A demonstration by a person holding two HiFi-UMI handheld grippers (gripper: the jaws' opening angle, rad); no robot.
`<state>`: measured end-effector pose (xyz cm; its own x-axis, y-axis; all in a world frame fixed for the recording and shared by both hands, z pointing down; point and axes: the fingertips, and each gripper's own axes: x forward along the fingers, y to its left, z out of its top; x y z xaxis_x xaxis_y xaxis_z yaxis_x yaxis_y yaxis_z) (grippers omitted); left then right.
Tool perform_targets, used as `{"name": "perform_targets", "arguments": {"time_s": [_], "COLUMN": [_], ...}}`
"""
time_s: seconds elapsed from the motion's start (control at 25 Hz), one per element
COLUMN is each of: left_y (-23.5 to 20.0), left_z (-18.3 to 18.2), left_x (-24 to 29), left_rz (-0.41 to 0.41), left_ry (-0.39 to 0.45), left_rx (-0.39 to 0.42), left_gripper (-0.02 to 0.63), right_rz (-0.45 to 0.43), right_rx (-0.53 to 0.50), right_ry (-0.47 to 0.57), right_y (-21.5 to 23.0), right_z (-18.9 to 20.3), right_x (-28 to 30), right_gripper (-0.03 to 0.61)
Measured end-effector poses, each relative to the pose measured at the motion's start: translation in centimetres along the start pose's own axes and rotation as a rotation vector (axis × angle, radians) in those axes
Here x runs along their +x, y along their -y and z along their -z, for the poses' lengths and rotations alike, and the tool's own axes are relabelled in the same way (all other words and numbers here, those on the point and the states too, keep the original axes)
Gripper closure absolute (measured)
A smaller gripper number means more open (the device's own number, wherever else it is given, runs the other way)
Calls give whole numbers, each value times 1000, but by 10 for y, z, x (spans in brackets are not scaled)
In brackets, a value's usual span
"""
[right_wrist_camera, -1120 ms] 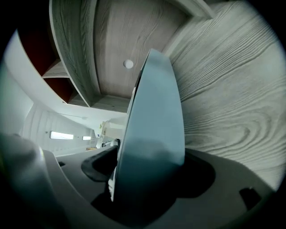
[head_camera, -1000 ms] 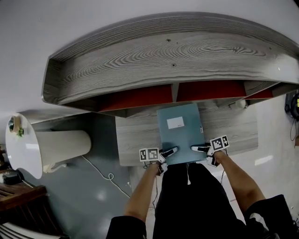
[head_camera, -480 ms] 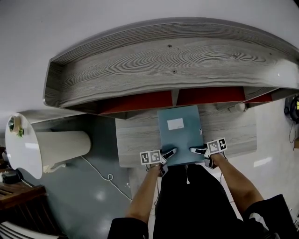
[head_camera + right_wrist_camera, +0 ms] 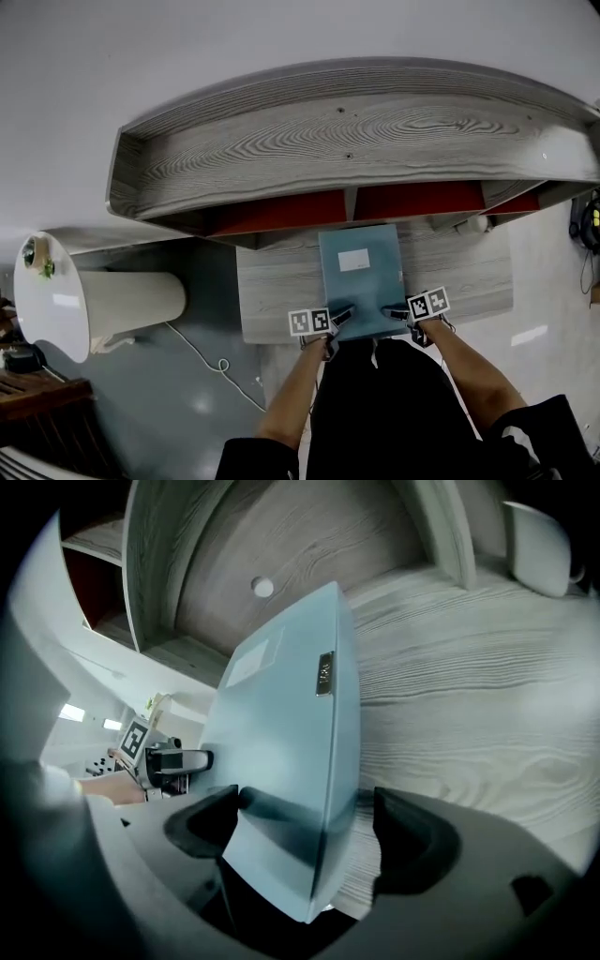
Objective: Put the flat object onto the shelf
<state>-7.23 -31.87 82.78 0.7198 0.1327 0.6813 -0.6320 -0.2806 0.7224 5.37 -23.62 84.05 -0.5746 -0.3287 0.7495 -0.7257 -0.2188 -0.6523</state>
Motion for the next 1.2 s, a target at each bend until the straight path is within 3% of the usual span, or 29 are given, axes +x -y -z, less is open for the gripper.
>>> {"name": "perform_targets", "arguments": {"time_s": [0.28,0.48,0.64,0.88,1.08,1.2], "left_y": [-7,-16,-9,3,16,27], "left_z": [0,-15,-22,-19,-21,-23], "left_x": [-2,-17,-20,-29,-48,-68], "left_rz": [-70,-171,-118,-78,-2,21], "left_ry": [17,72,59,76,189,278], "left_rx": [0,60,83,111,35,37], "left_gripper": [219,221,221,221,222,222], "right_rz": [46,109,108,95,75,58], "right_rx": [9,22,38,-17,-59,-99], "right_ry": [-20,-21,-13,16,84,134], "right_y": [3,8,8,0,-14,-26], "right_z": [0,3,5,-1,-6,-5], "right_x": [2,0,-1,-7,-28,-46], "right_gripper": [139,138,138,140,140,140]}}
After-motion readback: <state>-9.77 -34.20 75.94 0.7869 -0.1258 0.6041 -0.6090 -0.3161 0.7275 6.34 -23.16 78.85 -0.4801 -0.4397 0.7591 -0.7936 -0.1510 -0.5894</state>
